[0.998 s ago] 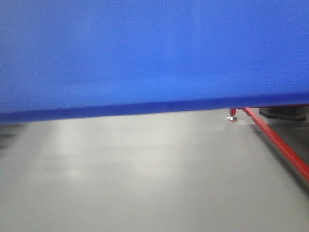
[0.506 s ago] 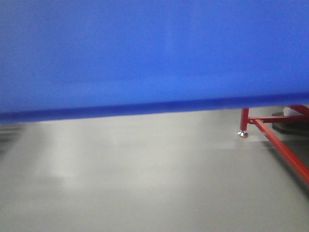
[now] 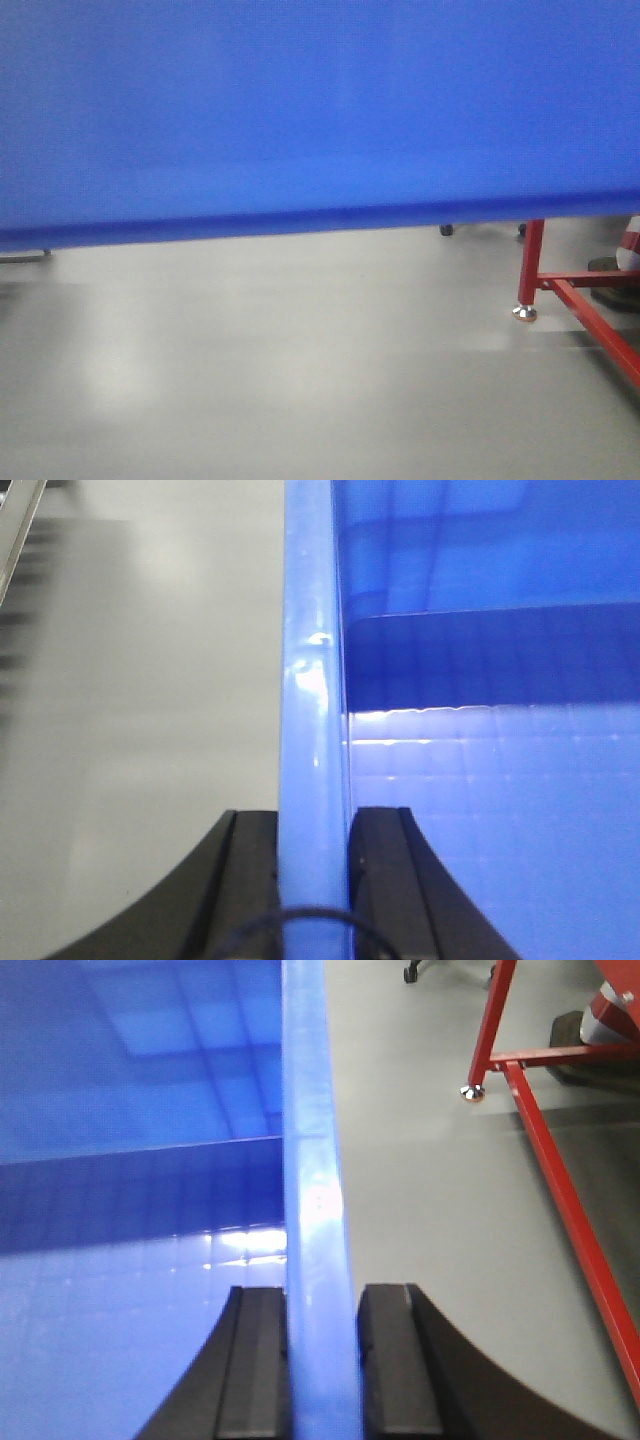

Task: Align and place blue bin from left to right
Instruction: 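Turn the base across the floor holding the blue bin in both grippers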

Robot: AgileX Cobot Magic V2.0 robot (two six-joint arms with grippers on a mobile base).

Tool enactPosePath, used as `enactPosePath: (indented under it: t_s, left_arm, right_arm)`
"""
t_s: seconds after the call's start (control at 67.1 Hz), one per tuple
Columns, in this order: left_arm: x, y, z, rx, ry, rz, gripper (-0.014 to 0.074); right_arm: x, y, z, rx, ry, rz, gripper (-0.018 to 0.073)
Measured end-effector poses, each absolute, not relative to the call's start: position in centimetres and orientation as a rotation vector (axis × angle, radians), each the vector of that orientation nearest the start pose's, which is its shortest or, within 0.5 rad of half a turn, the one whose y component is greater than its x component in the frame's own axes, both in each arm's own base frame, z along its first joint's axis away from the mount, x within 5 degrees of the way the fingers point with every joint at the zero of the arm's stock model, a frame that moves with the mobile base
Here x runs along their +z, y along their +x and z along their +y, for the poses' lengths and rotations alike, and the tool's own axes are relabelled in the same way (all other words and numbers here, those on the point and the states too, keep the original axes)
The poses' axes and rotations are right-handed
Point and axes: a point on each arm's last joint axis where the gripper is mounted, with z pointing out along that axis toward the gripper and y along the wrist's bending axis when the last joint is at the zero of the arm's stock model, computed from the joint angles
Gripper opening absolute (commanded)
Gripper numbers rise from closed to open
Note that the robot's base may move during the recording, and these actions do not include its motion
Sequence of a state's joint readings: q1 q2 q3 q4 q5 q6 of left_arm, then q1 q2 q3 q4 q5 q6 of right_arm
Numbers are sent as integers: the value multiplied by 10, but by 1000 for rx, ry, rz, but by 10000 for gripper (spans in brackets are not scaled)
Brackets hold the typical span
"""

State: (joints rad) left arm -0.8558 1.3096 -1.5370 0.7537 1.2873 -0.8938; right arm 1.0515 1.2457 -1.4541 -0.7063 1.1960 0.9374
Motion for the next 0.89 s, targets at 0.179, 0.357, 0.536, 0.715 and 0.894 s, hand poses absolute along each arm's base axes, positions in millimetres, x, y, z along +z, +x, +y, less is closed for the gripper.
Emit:
enactPosePath:
  t_s: [0.179, 0.357, 0.536, 0.715, 0.894]
  left_arm:
    - [452, 203, -142, 68, -56, 2184, -111]
    - [452, 203, -141, 72, -56, 2181, -111]
    - [453, 203, -141, 71, -52, 2170, -111]
    - [453, 204, -142, 76, -48, 2167, -111]
    - [453, 204, -142, 73, -47, 2166, -111]
  right_arm:
    - [445, 162, 173, 173, -158, 2178, -78]
    - [445, 162, 173, 173, -158, 2178, -78]
    - [445, 162, 173, 173, -158, 2178, -78]
    - [445, 162, 173, 173, -158, 2178, -78]
    - [445, 162, 173, 173, -158, 2178, -78]
